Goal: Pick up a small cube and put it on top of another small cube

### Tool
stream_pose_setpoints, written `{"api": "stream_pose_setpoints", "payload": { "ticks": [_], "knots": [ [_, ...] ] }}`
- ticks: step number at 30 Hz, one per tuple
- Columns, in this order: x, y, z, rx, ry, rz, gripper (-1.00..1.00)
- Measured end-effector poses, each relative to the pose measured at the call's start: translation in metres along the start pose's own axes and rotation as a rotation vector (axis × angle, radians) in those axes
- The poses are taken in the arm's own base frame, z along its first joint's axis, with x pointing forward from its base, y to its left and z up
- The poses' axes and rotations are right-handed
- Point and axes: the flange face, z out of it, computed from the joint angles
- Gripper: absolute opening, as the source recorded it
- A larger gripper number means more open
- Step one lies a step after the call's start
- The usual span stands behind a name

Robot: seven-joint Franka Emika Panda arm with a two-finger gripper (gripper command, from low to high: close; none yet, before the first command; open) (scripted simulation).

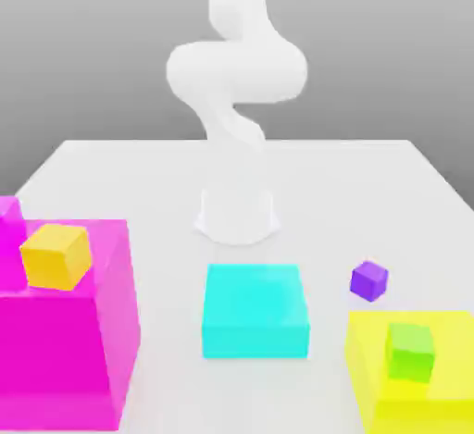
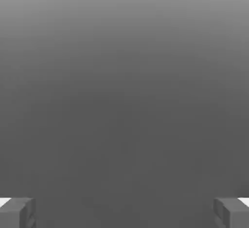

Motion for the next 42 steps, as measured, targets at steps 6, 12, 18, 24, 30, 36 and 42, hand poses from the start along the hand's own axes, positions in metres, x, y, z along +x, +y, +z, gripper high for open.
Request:
{"api": "stream_pose_setpoints", "payload": {
  "ticks": [6, 12, 18, 24, 30, 36, 42],
  "knots": [
    [-0.072, -0.017, 0.105, 0.017, -0.193, -0.391, 0.0],
    [-0.171, -0.021, 0.183, 0.06, -0.367, -0.791, 0.0],
    [-0.282, -0.003, 0.233, 0.127, -0.53, -1.202, 0.0],
    [-0.387, 0.04, 0.257, 0.217, -0.684, -1.619, 0.0],
    [-0.466, 0.099, 0.261, 0.318, -0.82, -2.004, 0.0],
    [-0.483, 0.11, 0.28, 0.34, -0.83, -2.041, 0.0],
    [-0.498, 0.124, 0.3, 0.337, -0.83, -2.041, 0.0]
  ]
}}
